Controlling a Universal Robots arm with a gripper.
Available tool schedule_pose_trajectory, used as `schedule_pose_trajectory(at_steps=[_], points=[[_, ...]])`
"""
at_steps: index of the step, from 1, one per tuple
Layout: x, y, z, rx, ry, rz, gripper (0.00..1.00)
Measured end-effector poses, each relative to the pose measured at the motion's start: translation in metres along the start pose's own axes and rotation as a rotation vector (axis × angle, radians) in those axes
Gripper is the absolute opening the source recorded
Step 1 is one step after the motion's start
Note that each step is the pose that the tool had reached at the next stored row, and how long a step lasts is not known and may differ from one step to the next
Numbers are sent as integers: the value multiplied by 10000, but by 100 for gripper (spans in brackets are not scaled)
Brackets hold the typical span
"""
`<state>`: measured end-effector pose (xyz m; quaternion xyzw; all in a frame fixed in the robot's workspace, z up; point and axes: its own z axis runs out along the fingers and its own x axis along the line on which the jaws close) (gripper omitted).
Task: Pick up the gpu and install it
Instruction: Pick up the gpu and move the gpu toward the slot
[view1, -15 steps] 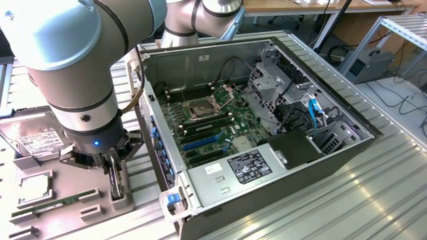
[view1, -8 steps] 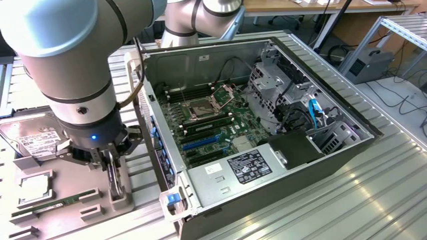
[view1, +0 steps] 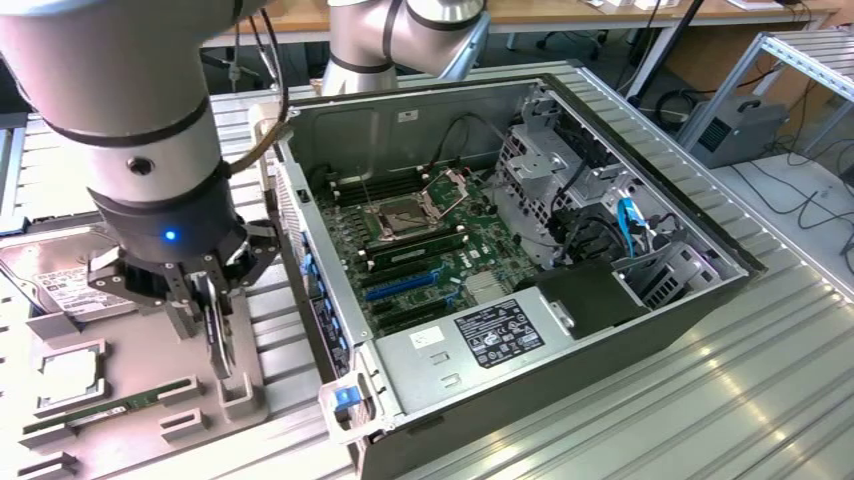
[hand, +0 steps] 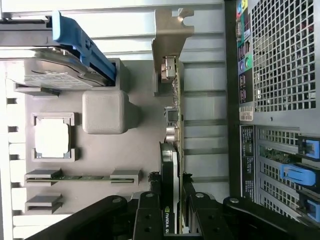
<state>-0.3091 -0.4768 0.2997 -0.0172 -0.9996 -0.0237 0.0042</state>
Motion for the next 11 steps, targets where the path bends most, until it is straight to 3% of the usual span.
schedule_pose_trajectory(at_steps=[6, 8, 11], points=[[3, 18, -385, -1, -1, 0, 27], [5, 28, -591, 1, 0, 0, 27], [7, 36, -756, -1, -1, 0, 27]])
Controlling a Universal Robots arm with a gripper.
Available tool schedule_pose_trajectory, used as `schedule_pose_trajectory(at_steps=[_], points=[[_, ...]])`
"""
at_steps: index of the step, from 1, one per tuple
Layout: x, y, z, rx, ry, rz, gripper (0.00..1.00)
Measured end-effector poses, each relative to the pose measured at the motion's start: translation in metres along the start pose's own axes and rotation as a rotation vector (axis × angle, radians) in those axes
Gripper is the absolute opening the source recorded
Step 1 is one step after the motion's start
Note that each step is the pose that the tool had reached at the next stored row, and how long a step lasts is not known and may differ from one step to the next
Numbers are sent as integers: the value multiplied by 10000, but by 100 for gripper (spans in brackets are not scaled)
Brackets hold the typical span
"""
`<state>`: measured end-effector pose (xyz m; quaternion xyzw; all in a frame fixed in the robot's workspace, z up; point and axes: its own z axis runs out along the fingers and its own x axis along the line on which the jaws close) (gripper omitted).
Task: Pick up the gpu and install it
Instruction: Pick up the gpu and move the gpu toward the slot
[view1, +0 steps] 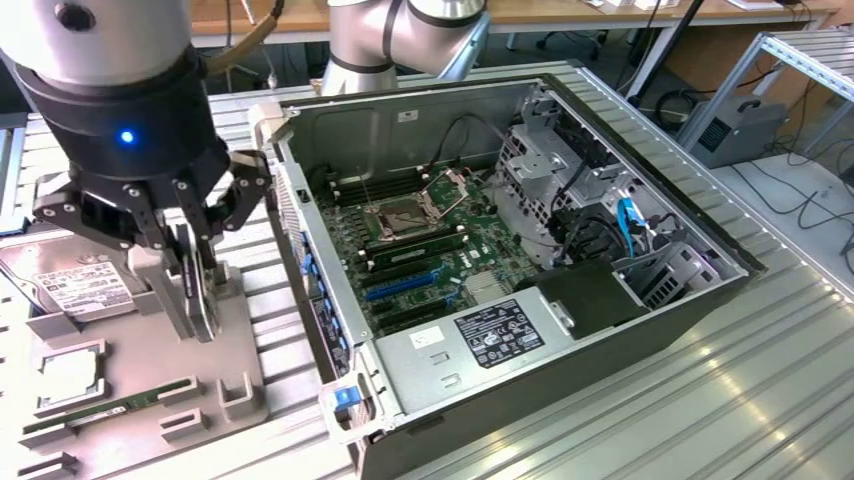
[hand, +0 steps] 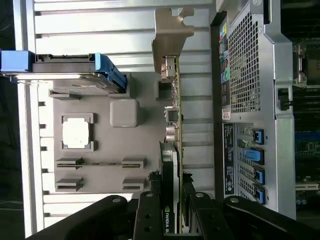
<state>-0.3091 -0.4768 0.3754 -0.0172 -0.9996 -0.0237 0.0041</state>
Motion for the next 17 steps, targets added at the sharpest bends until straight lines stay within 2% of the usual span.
schedule_pose_trajectory(at_steps=[3, 5, 6, 13, 17], points=[[2, 8, -161, 1, 1, 0, 27], [3, 16, -345, 1, 1, 0, 27], [4, 19, -404, 0, 0, 0, 27], [6, 33, -695, 1, 0, 0, 27], [6, 34, -723, -1, 0, -1, 27]])
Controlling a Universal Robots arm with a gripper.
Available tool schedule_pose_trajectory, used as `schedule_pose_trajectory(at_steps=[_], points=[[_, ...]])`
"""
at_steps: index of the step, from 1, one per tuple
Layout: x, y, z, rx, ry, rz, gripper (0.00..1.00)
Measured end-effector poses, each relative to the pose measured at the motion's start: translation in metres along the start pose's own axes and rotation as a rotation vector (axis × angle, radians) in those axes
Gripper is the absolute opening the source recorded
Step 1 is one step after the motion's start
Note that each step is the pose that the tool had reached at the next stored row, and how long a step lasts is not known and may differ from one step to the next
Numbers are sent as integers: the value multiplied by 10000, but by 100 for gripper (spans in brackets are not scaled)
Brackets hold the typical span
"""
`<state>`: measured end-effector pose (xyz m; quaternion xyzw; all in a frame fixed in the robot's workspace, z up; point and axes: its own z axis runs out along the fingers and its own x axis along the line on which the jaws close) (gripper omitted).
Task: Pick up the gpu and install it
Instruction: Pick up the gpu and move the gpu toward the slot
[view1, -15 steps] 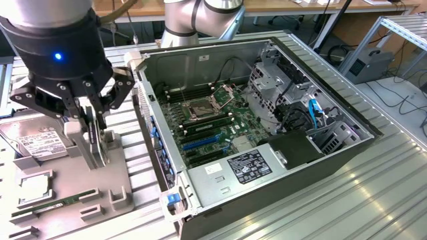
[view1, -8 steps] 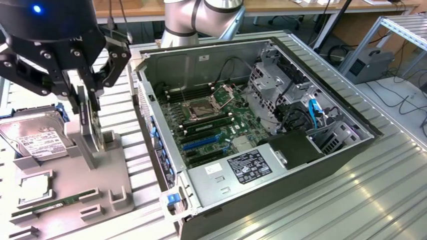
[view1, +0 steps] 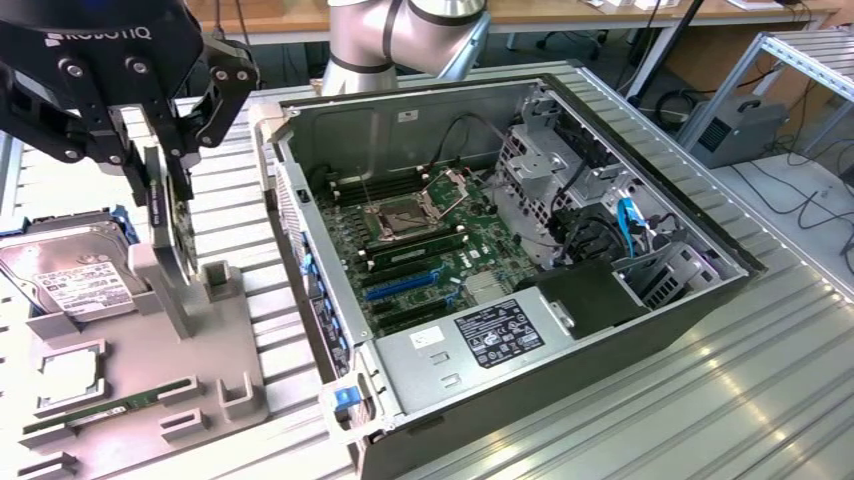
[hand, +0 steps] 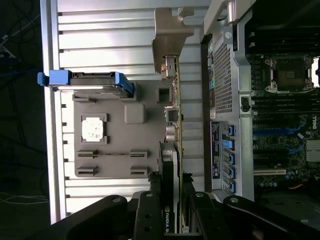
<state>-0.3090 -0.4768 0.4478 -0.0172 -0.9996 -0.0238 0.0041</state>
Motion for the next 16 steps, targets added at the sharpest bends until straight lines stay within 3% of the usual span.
schedule_pose_trajectory(at_steps=[10, 12, 16], points=[[-61, 2, -1, -1, 0, 0, 27], [-259, 9, -2, -1, 0, 0, 27], [-516, 18, -4, -1, 1, 0, 27]])
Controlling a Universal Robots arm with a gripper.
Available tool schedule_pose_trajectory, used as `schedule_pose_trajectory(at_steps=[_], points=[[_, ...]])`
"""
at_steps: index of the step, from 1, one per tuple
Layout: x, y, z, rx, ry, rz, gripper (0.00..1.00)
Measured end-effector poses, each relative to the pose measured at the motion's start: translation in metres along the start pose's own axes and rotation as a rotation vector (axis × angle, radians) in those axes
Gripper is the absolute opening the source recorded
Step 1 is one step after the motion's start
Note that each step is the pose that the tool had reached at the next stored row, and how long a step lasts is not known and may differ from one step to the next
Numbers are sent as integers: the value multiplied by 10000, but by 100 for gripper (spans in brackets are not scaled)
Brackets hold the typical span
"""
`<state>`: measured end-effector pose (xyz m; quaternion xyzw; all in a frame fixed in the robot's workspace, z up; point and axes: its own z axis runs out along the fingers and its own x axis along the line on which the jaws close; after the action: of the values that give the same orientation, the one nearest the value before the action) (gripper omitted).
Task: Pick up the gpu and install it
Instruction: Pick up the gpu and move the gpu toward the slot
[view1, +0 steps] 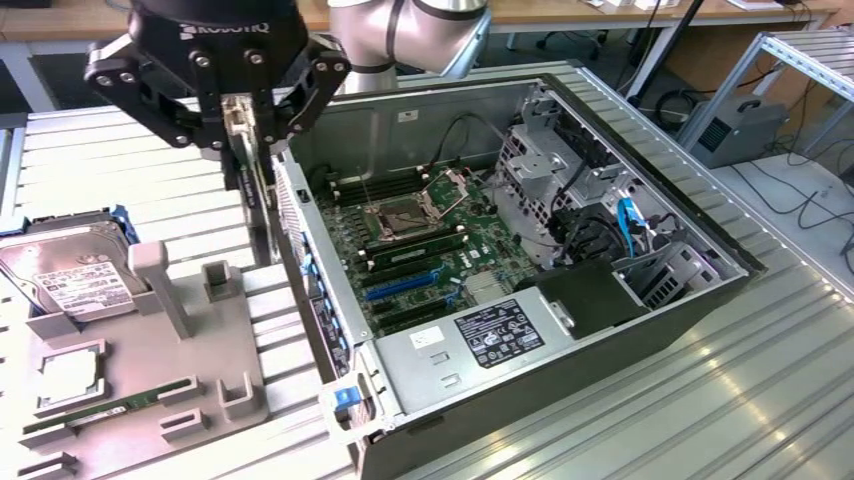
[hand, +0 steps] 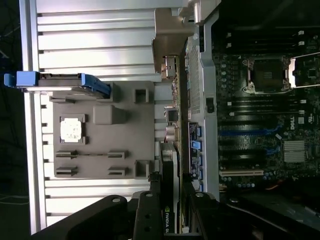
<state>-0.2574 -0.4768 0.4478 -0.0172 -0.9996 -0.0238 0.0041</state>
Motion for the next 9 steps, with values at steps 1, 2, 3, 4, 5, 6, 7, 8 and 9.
schedule_pose_trajectory(at_steps=[1, 2, 3, 4, 5, 6, 7, 8, 9], points=[[-104, 4, -1, 1, 0, 2, 27], [-209, 7, -2, 0, 0, 0, 27], [-289, 10, -2, 0, 0, 1, 27], [-356, 12, -3, 1, 0, 2, 27], [-455, 16, -3, 0, 0, 0, 27], [-549, 19, -4, 1, 1, 1, 27], [-598, 21, -5, 0, 0, 1, 27], [-685, 24, -6, 1, 1, 1, 27], [-770, 26, -6, 1, 1, 1, 27]])
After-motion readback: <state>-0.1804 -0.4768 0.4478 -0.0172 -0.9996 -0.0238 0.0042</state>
